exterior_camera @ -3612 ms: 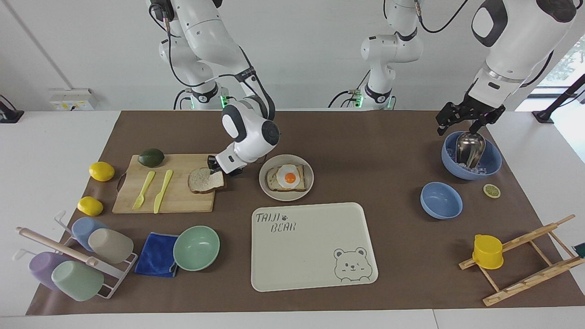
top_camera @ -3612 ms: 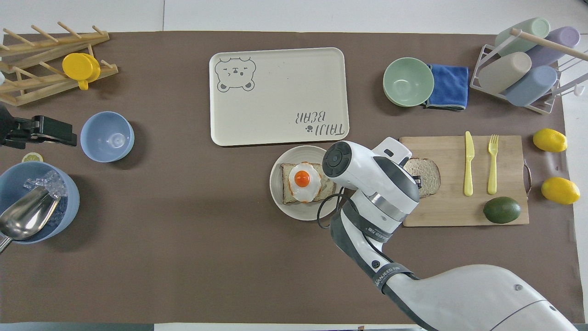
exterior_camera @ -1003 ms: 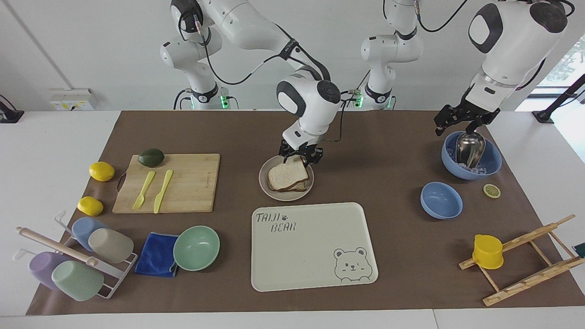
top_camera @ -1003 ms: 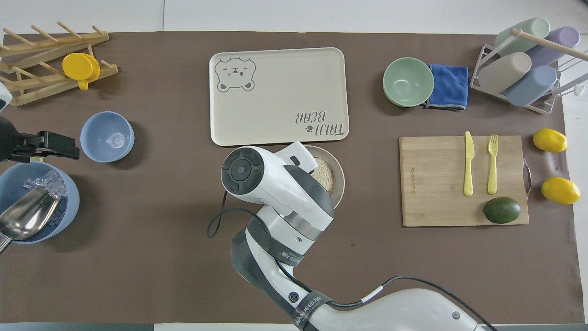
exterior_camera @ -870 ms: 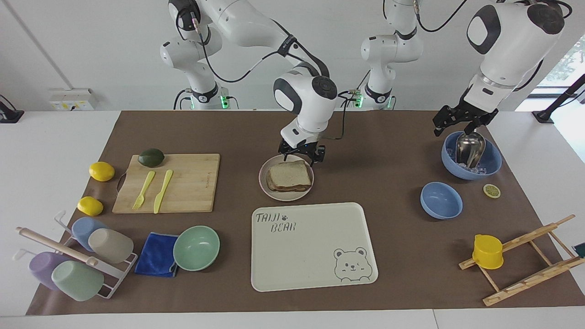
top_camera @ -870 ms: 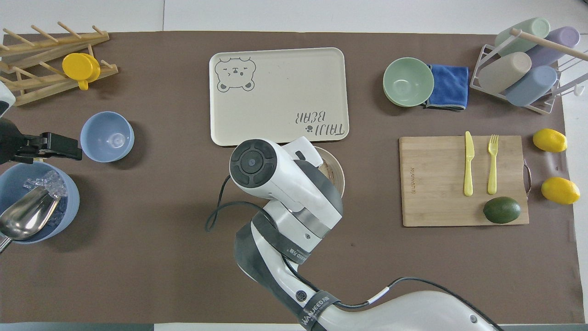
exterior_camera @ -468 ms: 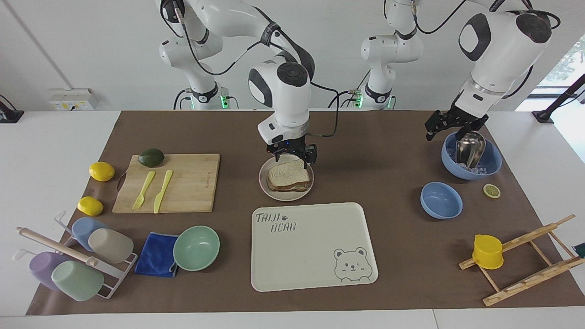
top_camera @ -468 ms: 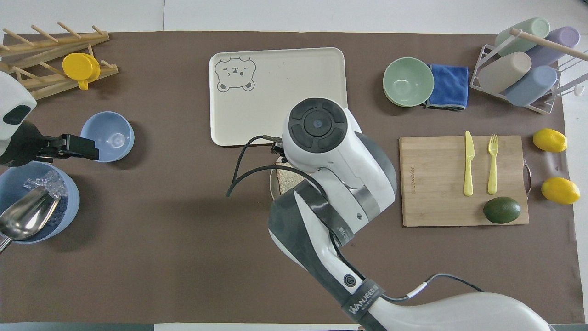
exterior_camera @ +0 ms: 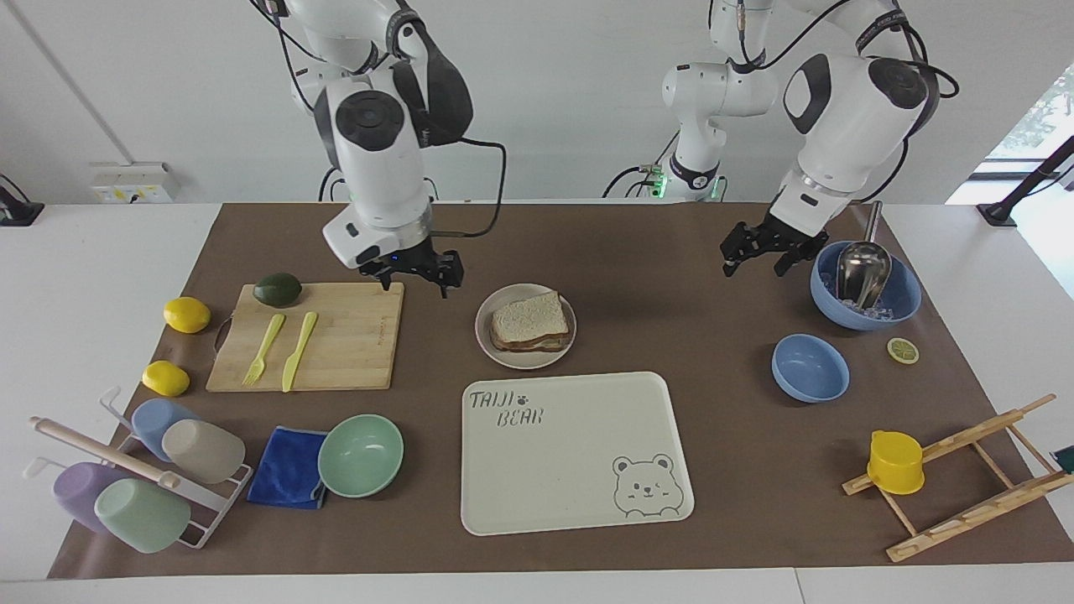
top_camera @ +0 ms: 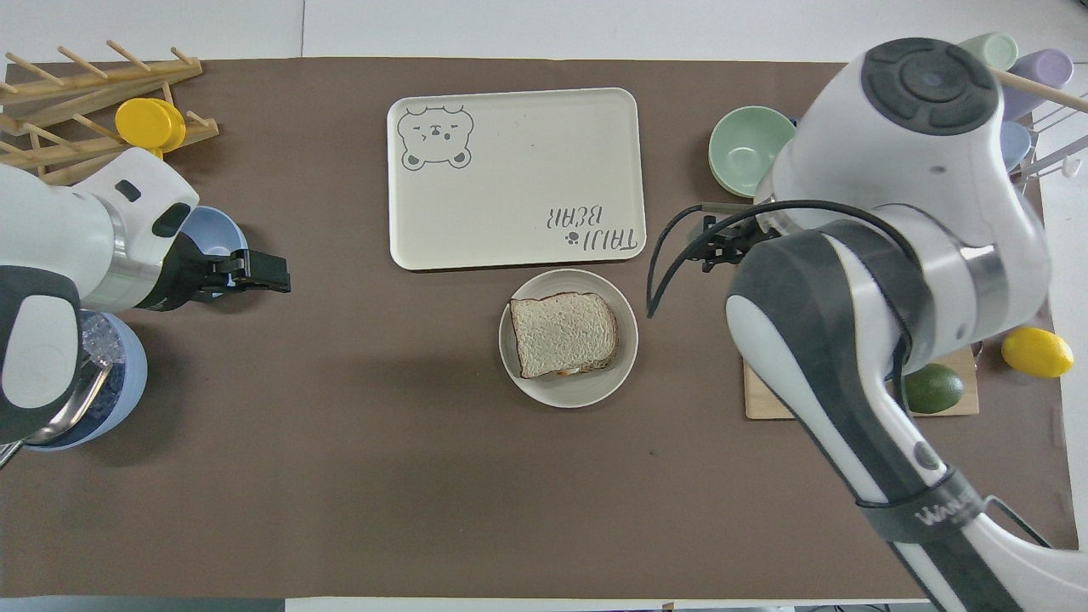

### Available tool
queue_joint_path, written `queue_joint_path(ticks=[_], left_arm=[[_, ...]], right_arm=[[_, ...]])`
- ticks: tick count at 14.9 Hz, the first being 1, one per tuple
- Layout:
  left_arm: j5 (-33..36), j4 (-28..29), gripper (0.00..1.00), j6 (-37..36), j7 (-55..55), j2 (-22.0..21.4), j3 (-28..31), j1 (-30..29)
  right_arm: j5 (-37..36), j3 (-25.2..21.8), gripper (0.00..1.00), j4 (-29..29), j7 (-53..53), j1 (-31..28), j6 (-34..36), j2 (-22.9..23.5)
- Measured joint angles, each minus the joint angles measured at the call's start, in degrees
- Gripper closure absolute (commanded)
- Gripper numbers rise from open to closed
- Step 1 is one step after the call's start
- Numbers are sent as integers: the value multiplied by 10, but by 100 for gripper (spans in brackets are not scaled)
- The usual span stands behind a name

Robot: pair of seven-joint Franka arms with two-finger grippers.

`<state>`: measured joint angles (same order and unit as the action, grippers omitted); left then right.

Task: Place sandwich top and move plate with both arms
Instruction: 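Open the right gripper and withdraw while the left gripper reaches out, then move the left gripper to the plate rim while the right gripper retracts, then grip the plate rim with the left gripper and slide it onto the tray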

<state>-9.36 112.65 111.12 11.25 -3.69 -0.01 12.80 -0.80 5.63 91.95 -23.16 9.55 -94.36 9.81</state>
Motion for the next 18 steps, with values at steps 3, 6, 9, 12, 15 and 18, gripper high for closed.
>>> queue_joint_path(ticks=[3, 6, 9, 12, 15, 18], left_arm=[[-28, 32, 0, 66, 35, 29, -1, 42], [-35, 74, 0, 167, 62, 63, -2, 99], [-68, 101, 0, 245, 75, 95, -2, 145], [-90, 102, 0, 258, 75, 119, -2, 162], [-112, 102, 0, 269, 75, 141, -2, 183], [-144, 102, 2, 275, 71, 151, -2, 191]], right_arm=[[6, -1, 0, 0, 70, -51, 69, -40], [6, -1, 0, 6, 91, -69, 117, -77], [6, -1, 0, 25, 92, -77, 104, -86], [6, -1, 0, 32, 92, -80, 97, -86], [6, -1, 0, 31, 94, -84, 86, -86], [6, -2, 0, 28, 120, -98, 85, -86]])
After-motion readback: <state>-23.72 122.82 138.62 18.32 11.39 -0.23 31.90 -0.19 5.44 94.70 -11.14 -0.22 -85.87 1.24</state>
